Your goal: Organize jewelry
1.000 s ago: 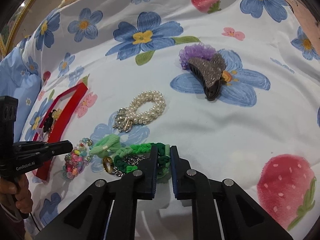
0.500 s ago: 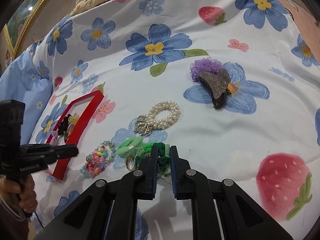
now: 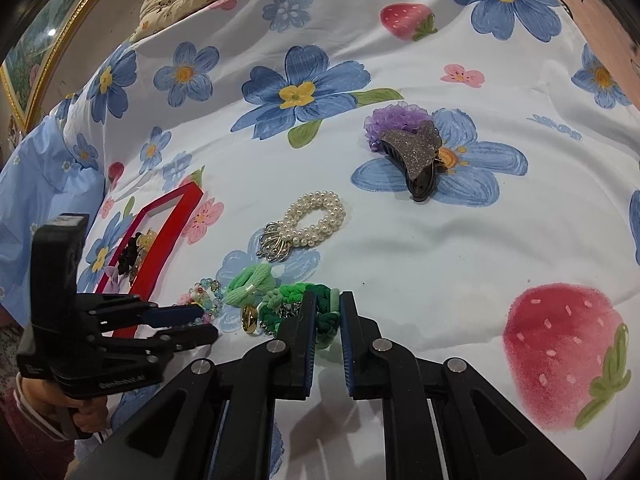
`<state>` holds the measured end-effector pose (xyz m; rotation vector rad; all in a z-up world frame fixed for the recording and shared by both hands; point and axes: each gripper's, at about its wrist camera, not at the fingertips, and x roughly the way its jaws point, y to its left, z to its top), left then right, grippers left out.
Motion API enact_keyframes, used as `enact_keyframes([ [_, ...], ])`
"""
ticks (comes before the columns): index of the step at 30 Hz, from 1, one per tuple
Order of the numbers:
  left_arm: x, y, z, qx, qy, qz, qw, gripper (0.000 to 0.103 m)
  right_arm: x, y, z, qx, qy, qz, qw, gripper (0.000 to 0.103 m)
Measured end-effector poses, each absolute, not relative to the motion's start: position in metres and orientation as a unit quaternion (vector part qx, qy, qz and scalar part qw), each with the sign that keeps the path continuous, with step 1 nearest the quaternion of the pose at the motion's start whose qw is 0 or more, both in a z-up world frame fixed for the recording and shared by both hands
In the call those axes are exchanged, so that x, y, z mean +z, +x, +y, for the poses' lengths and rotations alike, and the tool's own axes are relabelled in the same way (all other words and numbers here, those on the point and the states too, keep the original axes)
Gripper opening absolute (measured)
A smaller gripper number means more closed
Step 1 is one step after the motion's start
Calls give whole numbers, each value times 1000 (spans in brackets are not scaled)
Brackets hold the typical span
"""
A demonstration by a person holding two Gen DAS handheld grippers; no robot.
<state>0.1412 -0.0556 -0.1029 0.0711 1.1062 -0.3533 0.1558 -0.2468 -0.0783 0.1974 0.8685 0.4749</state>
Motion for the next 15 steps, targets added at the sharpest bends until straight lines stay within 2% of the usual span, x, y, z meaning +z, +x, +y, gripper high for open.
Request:
enact_keyframes([
  [7, -78, 132, -37, -164, 1, 494, 854, 6, -74, 156, -245, 234, 99, 412, 875, 11],
  [15, -39, 114, 6, -161, -81, 455, 872, 6, -55, 150, -231, 252, 95, 395, 878, 11],
])
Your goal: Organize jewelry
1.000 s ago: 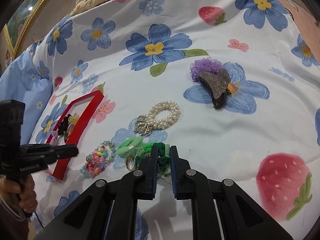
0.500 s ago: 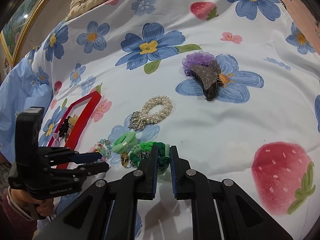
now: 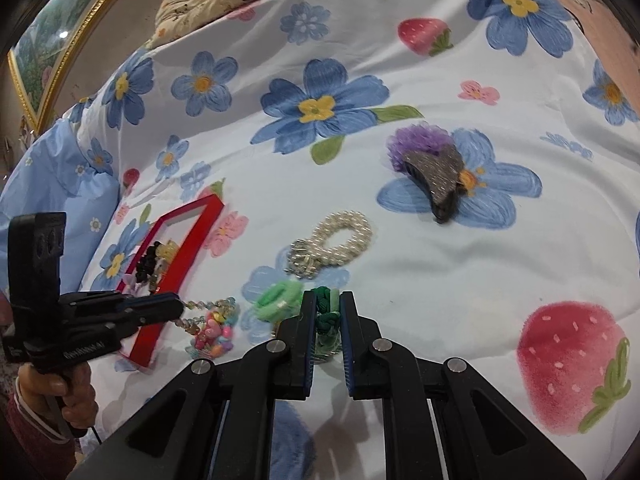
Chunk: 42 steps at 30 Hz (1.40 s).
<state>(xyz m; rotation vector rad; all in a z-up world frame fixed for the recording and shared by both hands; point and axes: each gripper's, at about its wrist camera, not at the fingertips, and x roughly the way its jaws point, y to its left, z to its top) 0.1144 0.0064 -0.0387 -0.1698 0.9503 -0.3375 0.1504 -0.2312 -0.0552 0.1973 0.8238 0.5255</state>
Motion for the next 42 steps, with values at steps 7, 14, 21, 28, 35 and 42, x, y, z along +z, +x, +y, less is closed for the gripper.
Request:
enact_keyframes([
  [7, -13, 99, 32, -157, -116, 425, 884, 6, -41, 142, -209, 274, 84, 385, 877, 11],
  [14, -6, 77, 69, -132, -157, 408, 889, 6, -27, 133, -180, 306, 71, 376, 872, 11],
  [21, -6, 52, 116, -86, -187, 393, 896, 6, -21, 124, -135, 348, 57, 374, 857, 11],
  [28, -11, 31, 165, -35, -216, 379, 899, 6, -20, 114, -79, 396, 39, 377, 837, 11],
  [35, -24, 22, 198, -2, -237, 378, 895, 6, -25, 112, -35, 424, 25, 387, 819, 11],
  [42, -43, 26, 218, 22, -252, 384, 888, 6, -37, 116, -3, 438, 13, 403, 803, 11],
])
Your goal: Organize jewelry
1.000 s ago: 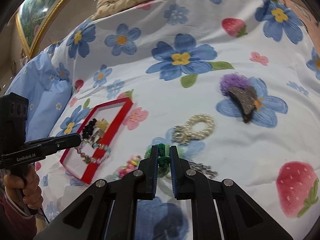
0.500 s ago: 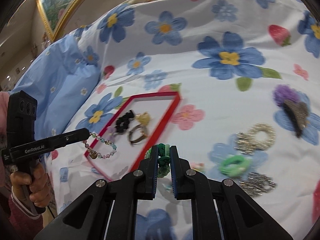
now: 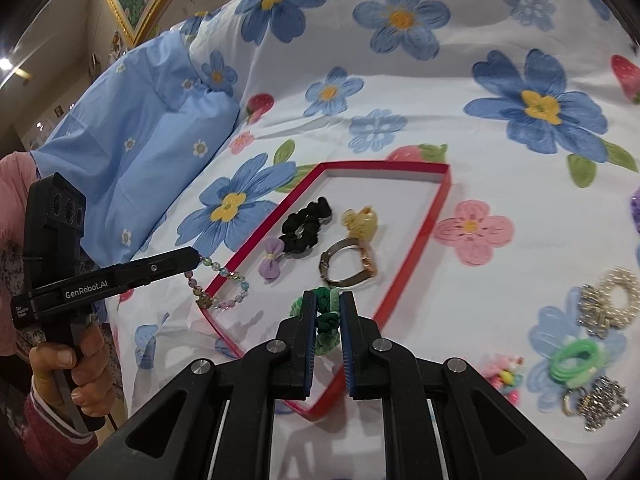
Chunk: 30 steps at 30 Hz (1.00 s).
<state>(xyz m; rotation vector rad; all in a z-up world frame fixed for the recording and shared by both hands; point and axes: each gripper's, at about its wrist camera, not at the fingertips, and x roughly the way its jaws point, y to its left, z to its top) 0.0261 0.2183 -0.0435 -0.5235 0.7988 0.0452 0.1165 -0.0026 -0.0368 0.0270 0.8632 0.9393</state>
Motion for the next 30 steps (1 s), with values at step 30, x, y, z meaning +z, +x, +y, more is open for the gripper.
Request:
enact_keyframes([
  [30, -115, 62, 225, 51, -234, 454, 858, 7, -86, 139, 55, 418, -80, 451, 784, 18],
])
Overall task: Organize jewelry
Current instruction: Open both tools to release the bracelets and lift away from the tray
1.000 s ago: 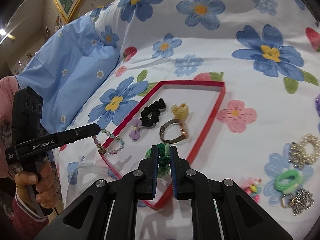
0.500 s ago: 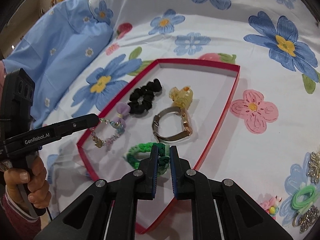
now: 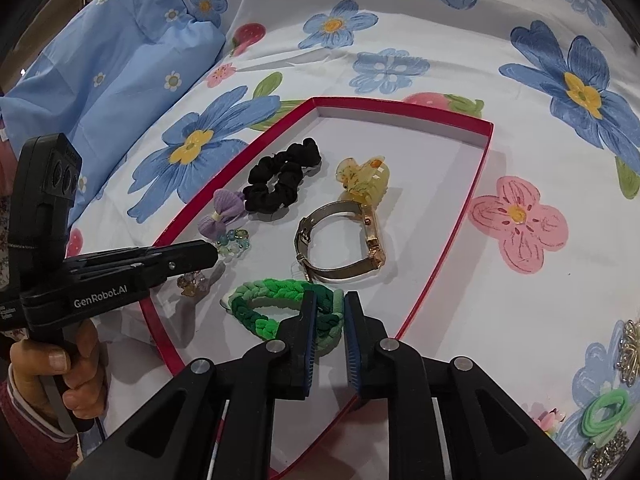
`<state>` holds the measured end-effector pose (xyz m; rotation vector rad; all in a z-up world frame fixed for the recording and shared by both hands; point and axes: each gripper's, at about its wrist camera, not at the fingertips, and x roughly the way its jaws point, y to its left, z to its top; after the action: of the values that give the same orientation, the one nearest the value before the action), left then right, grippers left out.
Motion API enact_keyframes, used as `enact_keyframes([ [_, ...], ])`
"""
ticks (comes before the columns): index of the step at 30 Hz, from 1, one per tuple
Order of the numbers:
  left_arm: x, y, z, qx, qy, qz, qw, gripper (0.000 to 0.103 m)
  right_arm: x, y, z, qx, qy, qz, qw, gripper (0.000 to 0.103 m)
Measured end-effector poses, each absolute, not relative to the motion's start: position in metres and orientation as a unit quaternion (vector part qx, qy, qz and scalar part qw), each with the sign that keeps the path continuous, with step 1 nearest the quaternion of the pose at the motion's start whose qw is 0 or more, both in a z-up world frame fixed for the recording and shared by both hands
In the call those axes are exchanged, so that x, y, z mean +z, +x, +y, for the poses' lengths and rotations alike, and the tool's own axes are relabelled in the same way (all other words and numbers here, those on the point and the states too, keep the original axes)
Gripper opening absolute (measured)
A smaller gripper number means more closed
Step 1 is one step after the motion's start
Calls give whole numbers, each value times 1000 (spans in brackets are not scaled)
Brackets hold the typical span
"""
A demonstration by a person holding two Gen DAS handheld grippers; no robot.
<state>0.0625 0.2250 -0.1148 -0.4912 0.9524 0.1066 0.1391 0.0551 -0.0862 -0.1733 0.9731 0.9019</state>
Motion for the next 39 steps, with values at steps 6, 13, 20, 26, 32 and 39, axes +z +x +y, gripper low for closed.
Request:
enact_keyframes([
  [6, -113, 62, 223, 50, -233, 455, 858, 8, -82, 136, 52, 421, -78, 446, 786, 25],
  [13, -99, 53, 219, 52, -235, 445, 863, 37, -70, 133, 37, 422, -58, 438, 792, 31],
  [20, -79, 47, 200, 38, -228, 432, 872, 37, -57, 130, -5, 407, -21, 425, 809, 39],
  [26, -61, 47, 173, 13, -219, 422, 880, 45, -54, 130, -54, 376, 13, 424, 824, 39],
  [32, -53, 52, 143, -15, -207, 425, 881, 45, -53, 130, -110, 336, 41, 418, 843, 42],
  [39, -50, 59, 104, -48, -186, 436, 879, 48, -56, 131, -166, 292, 60, 416, 859, 42],
])
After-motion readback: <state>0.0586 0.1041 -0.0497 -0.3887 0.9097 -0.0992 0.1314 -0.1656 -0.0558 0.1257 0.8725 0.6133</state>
